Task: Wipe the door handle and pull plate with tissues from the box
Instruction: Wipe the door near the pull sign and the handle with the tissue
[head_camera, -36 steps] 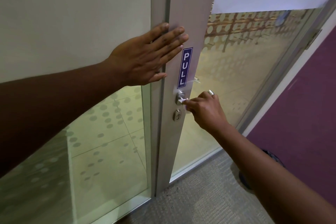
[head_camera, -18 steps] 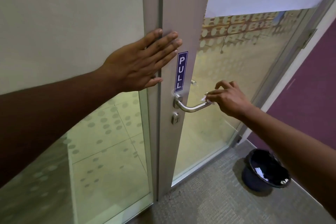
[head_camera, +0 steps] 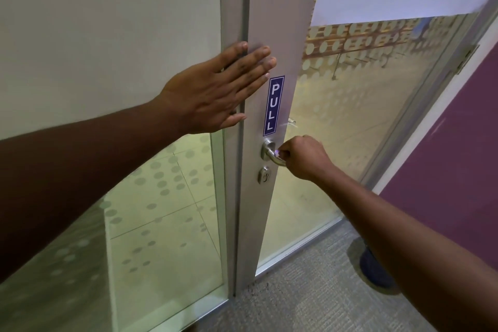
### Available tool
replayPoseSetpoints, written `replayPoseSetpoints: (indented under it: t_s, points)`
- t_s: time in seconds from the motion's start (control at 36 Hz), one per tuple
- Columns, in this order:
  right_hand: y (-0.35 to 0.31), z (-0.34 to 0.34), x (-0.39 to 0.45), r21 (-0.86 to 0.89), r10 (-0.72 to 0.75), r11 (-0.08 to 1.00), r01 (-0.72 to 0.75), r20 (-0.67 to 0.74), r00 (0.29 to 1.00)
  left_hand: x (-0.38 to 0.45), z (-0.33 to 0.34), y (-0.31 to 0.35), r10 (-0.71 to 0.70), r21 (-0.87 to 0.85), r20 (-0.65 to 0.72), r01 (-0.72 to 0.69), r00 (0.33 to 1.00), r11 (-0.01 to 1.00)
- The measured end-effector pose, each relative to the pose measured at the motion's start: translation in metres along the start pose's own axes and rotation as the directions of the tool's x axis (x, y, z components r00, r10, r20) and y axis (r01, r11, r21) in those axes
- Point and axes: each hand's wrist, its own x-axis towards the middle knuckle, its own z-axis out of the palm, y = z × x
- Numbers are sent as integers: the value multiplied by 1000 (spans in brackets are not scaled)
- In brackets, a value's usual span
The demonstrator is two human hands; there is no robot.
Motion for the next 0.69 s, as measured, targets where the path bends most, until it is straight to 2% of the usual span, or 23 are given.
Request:
replayPoseSetpoints:
  t_s: [0.11, 0.19, 0.25, 0.31, 0.42, 0.53, 0.58, 0.61, 0.67, 0.69]
  points:
    - [-3, 10, -1, 122, 120, 986, -110, -78, 990, 0, 4, 1, 8, 9, -11, -8, 1000, 1000]
    - [-6, 17, -9, 97, 133, 988, -121, -138, 981, 0, 3, 0, 2, -5, -4, -2, 1000, 1000]
    - [-6, 20, -15, 43, 54, 998, -46, -221, 974, 0, 3, 1, 5, 1, -1, -5, 1000, 1000]
    - [-3, 18, -21, -58, -95, 995, 81, -289, 953, 0, 3, 1, 7, 8, 4, -7, 1000, 1000]
    - [17, 8, -29, -171, -335, 939, 298, -263, 905, -1, 0, 0, 6, 20, 20, -7, 1000, 1000]
    - [37, 0, -29, -237, -404, 906, 352, -228, 886, -1, -2, -1, 0, 5, 26, 0, 1000, 1000]
    - [46, 0, -29, -128, -336, 942, 311, -307, 891, -1, -3, 0, 1, 3, 23, -1, 1000, 1000]
    - [52, 1, -31, -6, -242, 966, 258, -369, 897, -1, -2, 1, 3, 4, 17, -3, 1000, 1000]
    - [63, 5, -33, 304, 46, 948, 95, -428, 902, -2, -2, 1, 6, 11, 8, -6, 1000, 1000]
    - [68, 8, -34, 462, 207, 887, 3, -402, 892, -2, -2, 1, 6, 16, 5, -6, 1000, 1000]
